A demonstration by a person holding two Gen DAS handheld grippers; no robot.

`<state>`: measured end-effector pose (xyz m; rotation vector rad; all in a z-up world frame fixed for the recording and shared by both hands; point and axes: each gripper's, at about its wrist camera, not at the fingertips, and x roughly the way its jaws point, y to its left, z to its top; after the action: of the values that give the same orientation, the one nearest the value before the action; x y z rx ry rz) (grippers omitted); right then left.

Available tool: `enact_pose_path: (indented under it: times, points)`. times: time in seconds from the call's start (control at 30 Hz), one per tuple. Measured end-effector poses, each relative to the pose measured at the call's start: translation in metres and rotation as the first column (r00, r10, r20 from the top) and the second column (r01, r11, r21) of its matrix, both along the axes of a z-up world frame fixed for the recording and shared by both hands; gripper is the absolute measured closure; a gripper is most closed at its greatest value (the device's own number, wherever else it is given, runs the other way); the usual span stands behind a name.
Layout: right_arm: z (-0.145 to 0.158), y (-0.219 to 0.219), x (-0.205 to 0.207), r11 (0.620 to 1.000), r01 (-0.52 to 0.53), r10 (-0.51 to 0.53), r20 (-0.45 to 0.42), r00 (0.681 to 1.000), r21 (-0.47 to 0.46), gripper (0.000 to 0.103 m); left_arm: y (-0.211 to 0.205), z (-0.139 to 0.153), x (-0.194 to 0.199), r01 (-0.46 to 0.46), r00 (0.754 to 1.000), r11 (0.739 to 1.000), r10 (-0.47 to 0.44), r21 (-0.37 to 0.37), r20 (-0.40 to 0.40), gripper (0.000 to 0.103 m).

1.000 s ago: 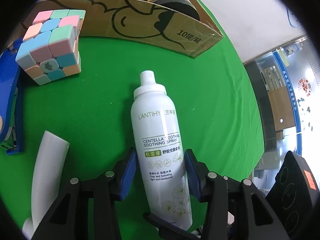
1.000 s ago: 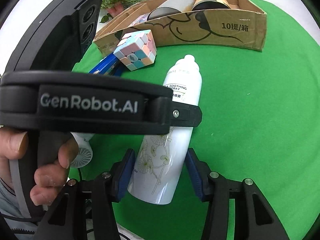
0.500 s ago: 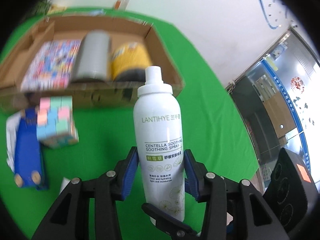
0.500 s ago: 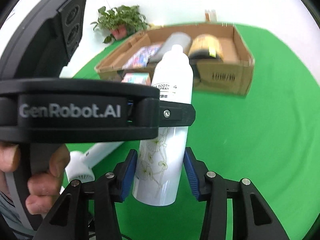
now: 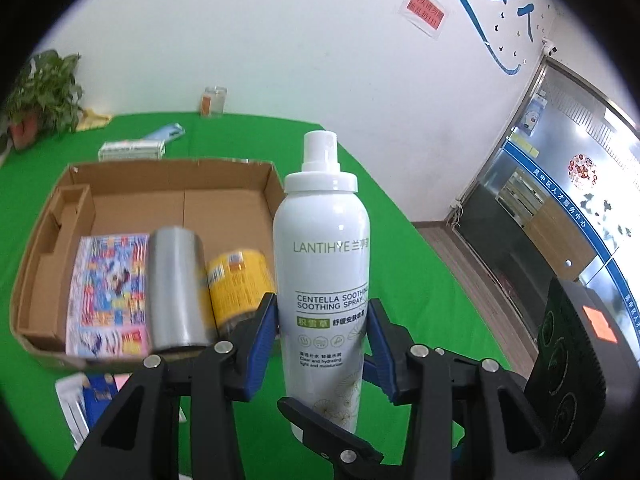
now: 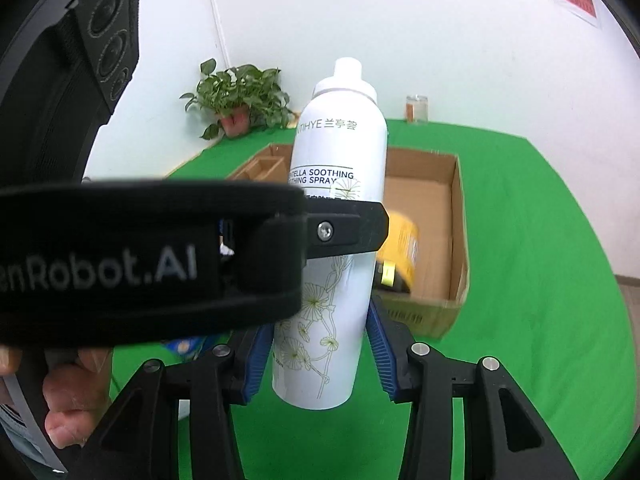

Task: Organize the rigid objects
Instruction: 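Lift the white spray bottle with both grippers and carry it over the box, then lower the spray bottle beside the yellow jar and open both grippers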

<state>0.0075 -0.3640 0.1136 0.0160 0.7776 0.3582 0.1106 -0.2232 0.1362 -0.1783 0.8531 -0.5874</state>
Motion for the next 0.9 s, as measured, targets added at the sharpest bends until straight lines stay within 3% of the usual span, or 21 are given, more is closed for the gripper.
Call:
enact_pose_path:
  times: [0.17,0.43,0.6,0.77,0.9]
  points:
    - [0.009,-0.012,0.03,1.0,0.001,-0.001,-0.007,1.0,0.026,0.061,-0.004,0.013,0.019,-0.003,1.0,1.0,0.002,0.011,0.029,0.061]
    - [0.004,-0.026,0.074,0.999,0.012,-0.01,-0.06,0.998,0.034,0.061,-0.018,0.003,0.057,0.01,1.0,1.0,-0.01,0.012,0.012,0.061]
    - [-0.011,-0.029,0.107,0.999,0.032,-0.03,-0.123,0.992,0.02,0.061,-0.033,-0.02,0.088,0.044,0.998,0.999,-0.044,0.003,-0.055,0.061]
    - [-0.051,-0.04,0.148,0.999,0.054,-0.052,-0.214,0.975,0.003,0.061,-0.047,-0.057,0.108,0.065,0.988,0.998,-0.066,-0.008,-0.139,0.06]
    - [-0.078,-0.051,0.168,0.997,0.082,-0.083,-0.251,0.964,-0.017,0.061,-0.054,-0.083,0.124,0.086,0.972,0.995,-0.096,-0.058,-0.215,0.06]
